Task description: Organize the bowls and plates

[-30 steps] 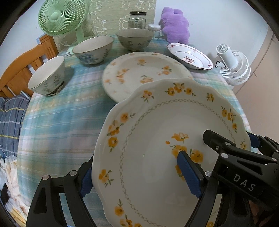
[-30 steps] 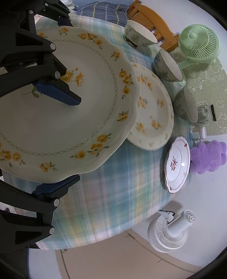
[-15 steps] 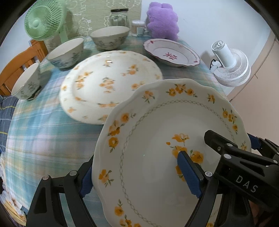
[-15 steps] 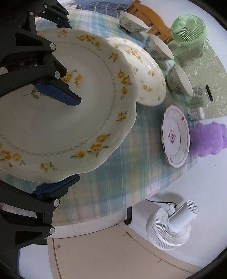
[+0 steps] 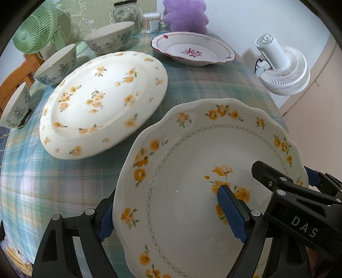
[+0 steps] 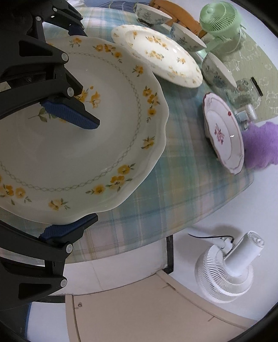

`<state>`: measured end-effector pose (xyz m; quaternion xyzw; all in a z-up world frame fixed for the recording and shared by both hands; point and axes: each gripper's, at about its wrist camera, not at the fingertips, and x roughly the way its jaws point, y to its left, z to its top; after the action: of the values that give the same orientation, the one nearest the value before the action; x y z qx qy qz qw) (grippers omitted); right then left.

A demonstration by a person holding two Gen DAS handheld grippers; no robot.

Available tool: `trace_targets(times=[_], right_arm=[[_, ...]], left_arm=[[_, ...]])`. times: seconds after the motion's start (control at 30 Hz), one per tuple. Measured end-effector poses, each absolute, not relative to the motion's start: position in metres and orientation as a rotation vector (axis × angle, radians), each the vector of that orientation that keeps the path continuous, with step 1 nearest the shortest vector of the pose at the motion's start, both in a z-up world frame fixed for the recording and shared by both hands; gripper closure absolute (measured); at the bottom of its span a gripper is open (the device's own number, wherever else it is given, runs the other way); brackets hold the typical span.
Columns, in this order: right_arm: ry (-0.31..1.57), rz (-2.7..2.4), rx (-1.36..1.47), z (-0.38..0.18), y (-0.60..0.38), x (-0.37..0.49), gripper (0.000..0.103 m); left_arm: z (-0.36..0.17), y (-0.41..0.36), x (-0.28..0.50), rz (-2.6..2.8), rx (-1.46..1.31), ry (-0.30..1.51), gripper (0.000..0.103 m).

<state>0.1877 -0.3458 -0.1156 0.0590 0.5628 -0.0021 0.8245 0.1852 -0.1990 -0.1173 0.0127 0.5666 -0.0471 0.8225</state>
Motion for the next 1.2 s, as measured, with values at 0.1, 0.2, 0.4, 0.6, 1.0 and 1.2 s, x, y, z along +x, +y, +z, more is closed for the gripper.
trace_targets(times=[0.1, 0.2, 0.4, 0.6, 1.0, 1.2], right_arm=[[1.209, -0.001, 0.137, -0.123, -0.349, 0.190, 0.021], [1.189, -0.004, 0.139, -0.123, -0.348, 0.191, 0.021], [1.185, -0.003, 0.137, -0.122, -0.346, 0.192, 0.020], [1.201, 0.018, 0.132, -0.121, -0.340, 0.193, 0.019], [1.164, 0.037, 0.092, -0.089, -0.337, 0.180, 0.019], [1.088, 0.076, 0.061, -0.059, -0.321, 0.173, 0.019]], left_arm=[[-0.120, -0.199, 0.188, -0.091, 0.021, 1.201, 0.017], [-0.121, -0.199, 0.189, -0.083, 0.016, 1.195, 0.016], [-0.122, -0.196, 0.190, -0.078, 0.004, 1.205, 0.015], [-0.122, -0.191, 0.188, -0.066, 0.000, 1.226, 0.014], [-0.082, -0.185, 0.168, -0.074, 0.007, 1.154, 0.013], [-0.058, -0.174, 0.162, -0.087, 0.031, 1.092, 0.013]])
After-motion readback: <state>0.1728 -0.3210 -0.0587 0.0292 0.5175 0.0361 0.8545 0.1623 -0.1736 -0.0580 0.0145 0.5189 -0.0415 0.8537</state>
